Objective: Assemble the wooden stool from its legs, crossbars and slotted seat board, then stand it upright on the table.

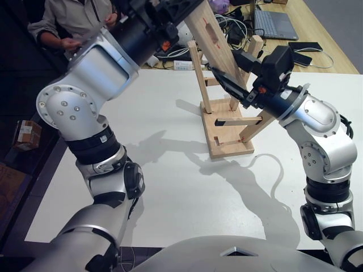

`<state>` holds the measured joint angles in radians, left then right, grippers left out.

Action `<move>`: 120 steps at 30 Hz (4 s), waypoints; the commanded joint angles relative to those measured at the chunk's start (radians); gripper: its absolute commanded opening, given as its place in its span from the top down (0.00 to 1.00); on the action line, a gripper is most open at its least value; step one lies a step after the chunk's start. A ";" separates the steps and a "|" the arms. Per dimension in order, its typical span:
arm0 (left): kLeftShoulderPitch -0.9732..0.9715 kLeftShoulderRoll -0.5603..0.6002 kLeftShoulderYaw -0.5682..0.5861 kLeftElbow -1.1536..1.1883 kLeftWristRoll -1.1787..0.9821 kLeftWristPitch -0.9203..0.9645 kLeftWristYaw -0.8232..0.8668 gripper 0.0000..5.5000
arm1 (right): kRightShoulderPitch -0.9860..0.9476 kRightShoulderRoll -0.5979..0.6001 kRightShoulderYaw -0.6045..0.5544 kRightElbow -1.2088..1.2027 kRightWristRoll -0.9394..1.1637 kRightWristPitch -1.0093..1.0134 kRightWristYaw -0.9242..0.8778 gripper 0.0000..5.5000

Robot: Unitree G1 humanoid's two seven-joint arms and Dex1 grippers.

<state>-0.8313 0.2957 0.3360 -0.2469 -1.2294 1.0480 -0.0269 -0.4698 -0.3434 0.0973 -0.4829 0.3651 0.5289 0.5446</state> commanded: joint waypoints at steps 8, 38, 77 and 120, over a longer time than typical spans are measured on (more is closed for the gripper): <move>0.007 0.085 -0.010 0.023 -0.034 0.010 -0.025 0.78 | 0.011 -0.067 0.039 0.008 -0.082 -0.072 0.038 0.63; 0.053 0.146 -0.039 -0.011 -0.115 -0.035 -0.048 0.82 | -0.015 -0.121 0.125 0.167 -0.440 -0.490 -0.009 0.46; 0.431 -0.057 -0.063 -0.215 0.118 0.098 0.346 0.82 | 0.243 0.019 -0.426 0.222 -0.007 0.303 -0.493 0.11; 0.521 -0.184 -0.092 -0.159 0.139 -0.071 0.600 0.82 | 0.208 0.031 -0.360 0.175 -0.043 0.296 -0.477 0.11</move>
<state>-0.3420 0.1112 0.2531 -0.3902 -1.1032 0.9536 0.5598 -0.2410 -0.3131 -0.2590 -0.2998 0.3263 0.8252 0.0708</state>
